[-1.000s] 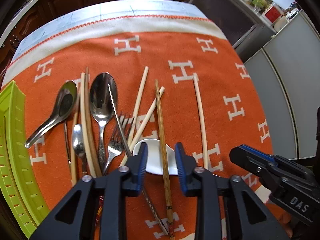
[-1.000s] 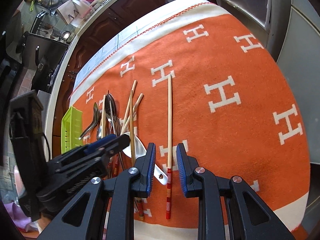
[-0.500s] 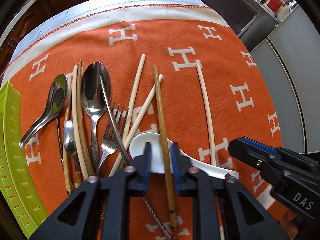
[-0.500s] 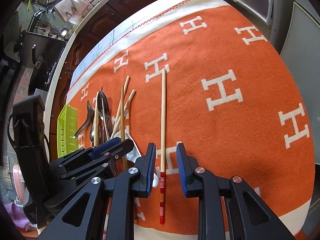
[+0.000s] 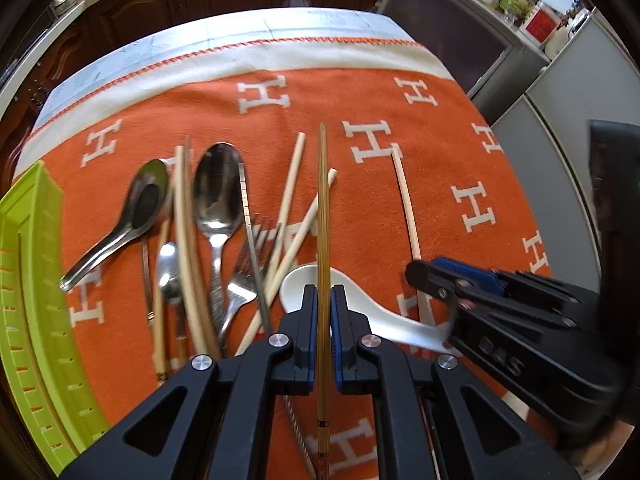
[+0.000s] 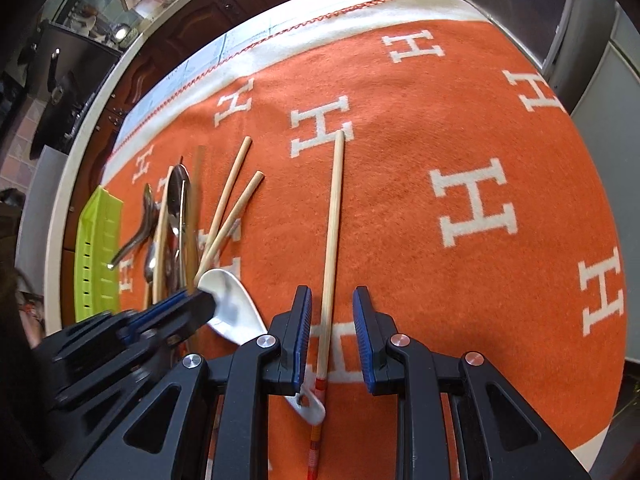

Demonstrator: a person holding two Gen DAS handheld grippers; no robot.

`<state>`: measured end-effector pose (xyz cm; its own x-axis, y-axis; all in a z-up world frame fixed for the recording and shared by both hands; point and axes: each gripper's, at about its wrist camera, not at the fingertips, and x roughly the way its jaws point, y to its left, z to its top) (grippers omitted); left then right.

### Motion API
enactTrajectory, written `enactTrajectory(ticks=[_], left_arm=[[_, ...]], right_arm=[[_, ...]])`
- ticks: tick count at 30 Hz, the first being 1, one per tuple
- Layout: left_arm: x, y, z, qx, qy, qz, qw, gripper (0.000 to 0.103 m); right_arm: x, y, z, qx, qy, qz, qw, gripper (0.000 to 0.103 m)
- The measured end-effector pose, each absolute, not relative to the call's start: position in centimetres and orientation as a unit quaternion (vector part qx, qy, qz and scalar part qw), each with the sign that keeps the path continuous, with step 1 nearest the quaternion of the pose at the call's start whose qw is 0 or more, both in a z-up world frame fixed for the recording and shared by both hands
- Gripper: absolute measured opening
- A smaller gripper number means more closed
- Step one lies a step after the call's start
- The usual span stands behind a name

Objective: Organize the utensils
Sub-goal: 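Grasp a wooden chopstick with the left tool while the right tool grasps a red-tipped chopstick, then lower both chopsticks into the green tray and open both tools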

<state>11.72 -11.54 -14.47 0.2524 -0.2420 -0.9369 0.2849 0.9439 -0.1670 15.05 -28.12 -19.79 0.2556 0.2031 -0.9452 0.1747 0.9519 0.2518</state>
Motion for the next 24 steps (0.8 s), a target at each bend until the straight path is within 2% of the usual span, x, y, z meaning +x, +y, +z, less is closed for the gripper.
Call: enactTrajectory(ticks=[8,10,11,17,24], left_arm=[[10.1,-8.0,-11.3,-0.006,0.572,-0.166,0.803,0.004],[9.7,-7.0,-10.3,-0.012,0.565,-0.166,0.808,0.004],[9.6,-6.7,-10.0,-0.014,0.562,-0.165,0.810,0.004],[8.4,-4.2,-7.9,-0.025,0.543,-0.162,0.823,0.004],[6.5,-1.8,-5.8,-0.046,0.520,-0.163,0.837,0.004]], right_arm=[[15.7,-24.4,-20.1,0.034,0.598,-0.014,0.801,0.020],[15.6,-23.6,-20.2,0.000,0.591,-0.029,0.806,0.009],[15.6,-23.5,-20.2,-0.006,0.588,-0.034,0.808,0.008],[15.3,-24.7,-19.7,0.028,0.583,-0.037,0.811,0.005],[11.7,-27.5,-15.1,0.065,0.547,-0.034,0.834,0.005]])
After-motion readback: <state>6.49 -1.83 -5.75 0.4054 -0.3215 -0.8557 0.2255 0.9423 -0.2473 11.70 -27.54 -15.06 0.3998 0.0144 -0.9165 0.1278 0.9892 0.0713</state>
